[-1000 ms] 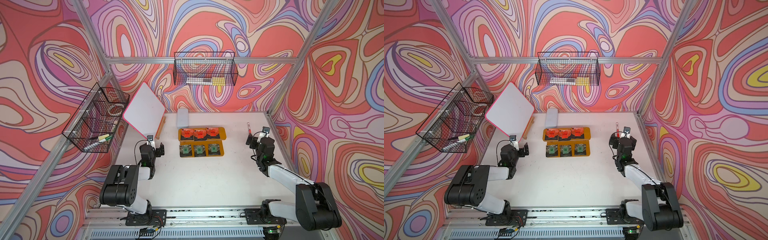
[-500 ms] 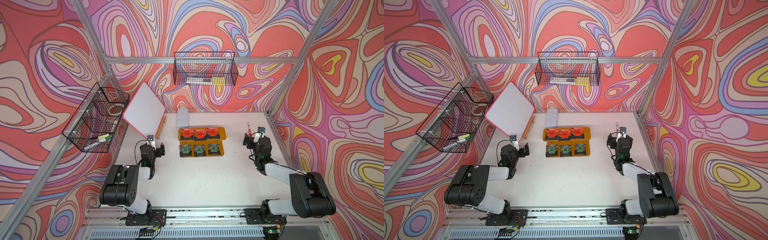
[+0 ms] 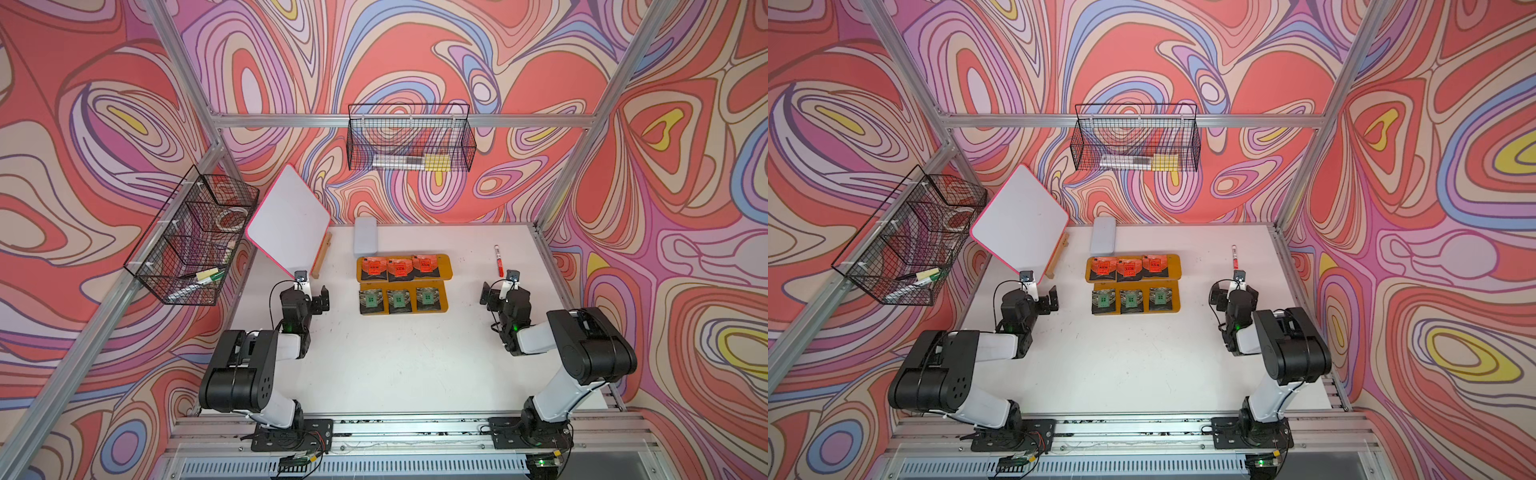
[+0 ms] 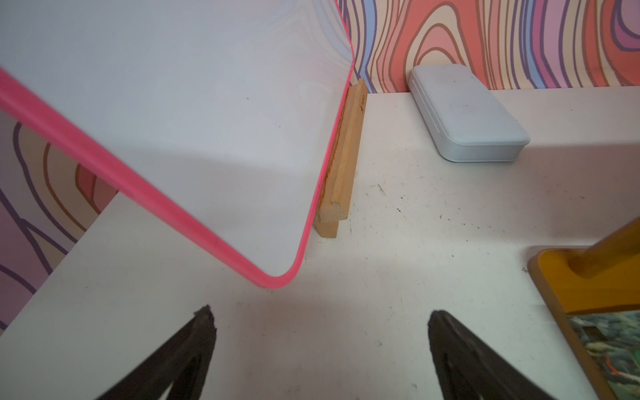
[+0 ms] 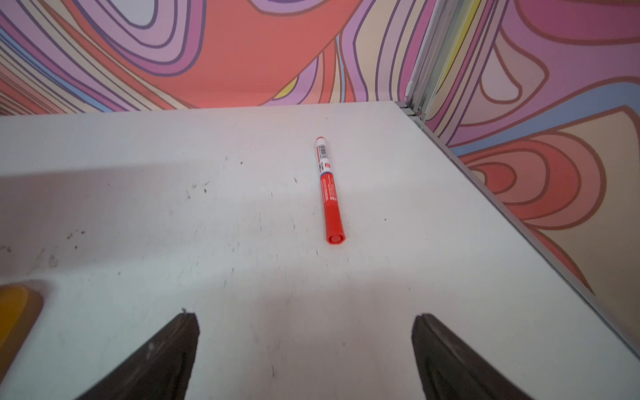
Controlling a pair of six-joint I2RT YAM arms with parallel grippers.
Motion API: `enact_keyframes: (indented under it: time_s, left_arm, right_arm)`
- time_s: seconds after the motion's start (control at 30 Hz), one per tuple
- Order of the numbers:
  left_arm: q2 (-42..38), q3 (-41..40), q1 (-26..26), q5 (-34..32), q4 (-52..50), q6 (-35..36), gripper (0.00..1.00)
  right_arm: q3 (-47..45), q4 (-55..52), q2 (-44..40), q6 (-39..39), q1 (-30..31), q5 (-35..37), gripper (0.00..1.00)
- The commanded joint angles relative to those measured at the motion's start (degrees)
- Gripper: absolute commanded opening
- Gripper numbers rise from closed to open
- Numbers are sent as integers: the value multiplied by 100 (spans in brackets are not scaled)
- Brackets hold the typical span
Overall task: Place the tea bags on the shelf by color
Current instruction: Reset both arms
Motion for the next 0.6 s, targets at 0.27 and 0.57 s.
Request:
enact_keyframes:
  time_s: [0.27,0.57]
  left_arm:
    - [-25,-38,13,66,-51,-39,99]
    - [-25,-2,3,176,-114,25,99]
  right_arm:
    - [117,125,-8,82,-30,184,98]
    - [113,109,-11,83,-32,180,98]
